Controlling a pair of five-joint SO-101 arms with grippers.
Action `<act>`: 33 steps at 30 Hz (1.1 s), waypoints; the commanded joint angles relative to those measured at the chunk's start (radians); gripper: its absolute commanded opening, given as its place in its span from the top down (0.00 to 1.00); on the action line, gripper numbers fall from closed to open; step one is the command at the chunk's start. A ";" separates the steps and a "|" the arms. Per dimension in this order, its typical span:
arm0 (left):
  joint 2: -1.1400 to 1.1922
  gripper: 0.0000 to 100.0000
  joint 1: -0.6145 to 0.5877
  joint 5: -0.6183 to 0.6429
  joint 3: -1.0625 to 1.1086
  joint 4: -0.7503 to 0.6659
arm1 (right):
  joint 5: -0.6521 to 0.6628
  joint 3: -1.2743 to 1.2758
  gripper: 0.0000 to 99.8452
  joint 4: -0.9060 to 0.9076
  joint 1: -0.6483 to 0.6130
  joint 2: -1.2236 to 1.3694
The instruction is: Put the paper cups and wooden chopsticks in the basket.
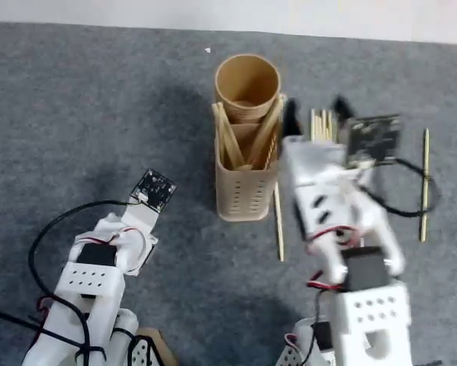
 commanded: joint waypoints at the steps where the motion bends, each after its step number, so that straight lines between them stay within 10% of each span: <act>1: -0.007 0.87 0.016 -0.006 -0.035 -0.012 | 0.155 -0.265 0.74 0.275 0.120 0.050; 8: -0.007 0.87 0.016 -0.006 -0.035 -0.009 | 0.396 -0.377 0.74 0.541 0.337 0.369; 18: -0.007 0.87 0.013 -0.006 -0.035 -0.011 | 0.410 -0.194 0.74 0.206 0.380 0.946; 33: -0.007 0.87 0.016 -0.008 -0.035 -0.011 | 0.405 -0.340 0.74 0.177 0.453 1.213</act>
